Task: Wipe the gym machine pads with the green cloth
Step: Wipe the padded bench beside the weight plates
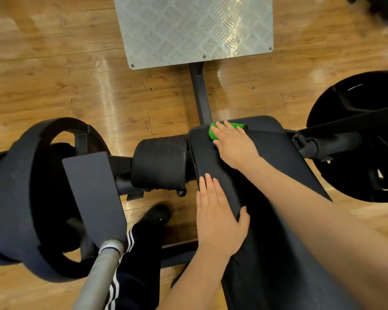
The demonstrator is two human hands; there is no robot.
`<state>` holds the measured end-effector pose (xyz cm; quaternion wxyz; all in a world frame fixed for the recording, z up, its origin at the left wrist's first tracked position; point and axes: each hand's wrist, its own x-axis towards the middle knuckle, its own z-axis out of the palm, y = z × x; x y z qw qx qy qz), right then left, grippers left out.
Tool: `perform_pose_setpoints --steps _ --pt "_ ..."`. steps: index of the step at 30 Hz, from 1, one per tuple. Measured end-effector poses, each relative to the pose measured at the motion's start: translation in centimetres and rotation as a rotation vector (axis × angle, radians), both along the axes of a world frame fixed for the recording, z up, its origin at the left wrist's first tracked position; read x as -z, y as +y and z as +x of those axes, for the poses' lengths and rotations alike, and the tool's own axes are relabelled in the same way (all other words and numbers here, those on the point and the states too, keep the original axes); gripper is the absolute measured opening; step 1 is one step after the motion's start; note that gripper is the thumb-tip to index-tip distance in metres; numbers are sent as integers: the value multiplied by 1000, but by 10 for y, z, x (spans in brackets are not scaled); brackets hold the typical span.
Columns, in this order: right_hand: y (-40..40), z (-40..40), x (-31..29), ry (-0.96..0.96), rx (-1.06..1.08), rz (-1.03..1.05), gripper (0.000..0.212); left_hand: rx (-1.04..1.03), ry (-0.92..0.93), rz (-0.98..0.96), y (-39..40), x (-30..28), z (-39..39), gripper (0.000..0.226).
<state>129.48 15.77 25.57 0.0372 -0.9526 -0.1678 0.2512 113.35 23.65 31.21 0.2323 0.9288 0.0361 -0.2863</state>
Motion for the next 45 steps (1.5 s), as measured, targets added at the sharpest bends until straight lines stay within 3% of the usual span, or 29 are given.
perform_pose_setpoints --steps 6,9,12,16,19,30,39,45 --pt "-60 11 -9 1 261 -132 67 -31 -49 37 -3 6 -2 90" --pt "-53 19 -11 6 315 -170 63 -14 -43 15 -2 4 -2 95" --pt "-17 19 -11 21 248 -110 64 -11 -17 22 -1 2 0 98" --pt "44 12 -4 21 -13 27 67 -35 -22 -3 0 1 -1 97" --pt "50 11 3 23 -85 47 68 -26 -17 -1 0 2 -1 94" --pt "-90 14 -10 25 227 -159 74 -18 -71 76 -2 9 -4 85" --pt "-82 19 -7 -29 294 -140 65 4 -44 34 -1 6 0 95" --pt "-17 43 7 -2 146 -62 51 -4 4 40 -1 5 -1 99"
